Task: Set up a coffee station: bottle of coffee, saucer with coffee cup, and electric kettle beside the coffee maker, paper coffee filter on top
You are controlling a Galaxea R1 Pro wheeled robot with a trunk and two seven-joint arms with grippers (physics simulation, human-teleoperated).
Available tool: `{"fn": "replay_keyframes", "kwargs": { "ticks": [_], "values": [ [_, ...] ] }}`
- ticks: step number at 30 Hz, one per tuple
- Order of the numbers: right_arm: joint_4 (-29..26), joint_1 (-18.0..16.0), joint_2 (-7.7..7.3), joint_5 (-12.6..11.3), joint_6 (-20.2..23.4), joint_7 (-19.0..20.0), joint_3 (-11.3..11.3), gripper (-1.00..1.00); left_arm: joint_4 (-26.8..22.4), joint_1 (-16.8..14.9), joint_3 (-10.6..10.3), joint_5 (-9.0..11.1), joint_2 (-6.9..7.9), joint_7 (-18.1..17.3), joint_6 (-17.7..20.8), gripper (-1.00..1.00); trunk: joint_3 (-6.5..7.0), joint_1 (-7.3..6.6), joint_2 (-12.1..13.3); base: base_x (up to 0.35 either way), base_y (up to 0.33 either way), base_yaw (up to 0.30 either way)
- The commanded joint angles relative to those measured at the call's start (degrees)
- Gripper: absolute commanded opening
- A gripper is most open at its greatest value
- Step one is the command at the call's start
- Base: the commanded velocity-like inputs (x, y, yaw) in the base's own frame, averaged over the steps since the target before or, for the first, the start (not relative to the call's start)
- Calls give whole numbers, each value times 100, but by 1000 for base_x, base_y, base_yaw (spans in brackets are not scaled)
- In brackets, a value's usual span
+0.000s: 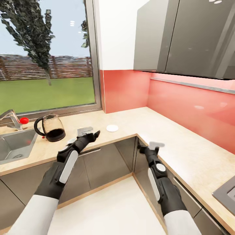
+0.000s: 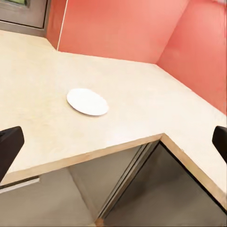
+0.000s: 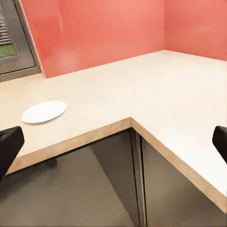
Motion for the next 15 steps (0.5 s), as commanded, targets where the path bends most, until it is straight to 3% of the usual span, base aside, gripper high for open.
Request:
{"fn": "replay_keyframes", "kwargs": {
  "ticks": [1, 4, 8, 9, 12, 15],
  "values": [
    [-10, -170, 4, 18, 290, -17, -6, 100, 35, -205, 1, 152, 4, 31, 281, 100, -14, 4, -13, 0, 0, 0],
    [88, -615, 4, 16, 1122, -25, -10, 100, 366, -783, 13, 289, 12, 56, 946, 100, -14, 4, -13, 0, 0, 0],
    [313, -1092, 4, 16, 1826, -32, -11, 100, 959, -1387, 142, 353, 17, 59, 1468, 100, -14, 4, -13, 0, 0, 0],
    [647, -1530, 4, 21, 2369, -35, -12, 100, 1624, -1879, 435, 380, 19, 56, 1967, 100, -14, 4, -13, 0, 0, 0],
    [1090, -1881, 4, 17, 2827, -35, -12, 100, 2337, -2346, 579, 386, 11, 44, 2508, 100, -14, 4, -13, 0, 0, 0],
    [1353, -2021, 4, 16, 2986, -30, -18, 100, 2889, -2649, 599, 366, -1, 34, 2724, 100, -14, 4, -13, 0, 0, 0]
  ]
}}
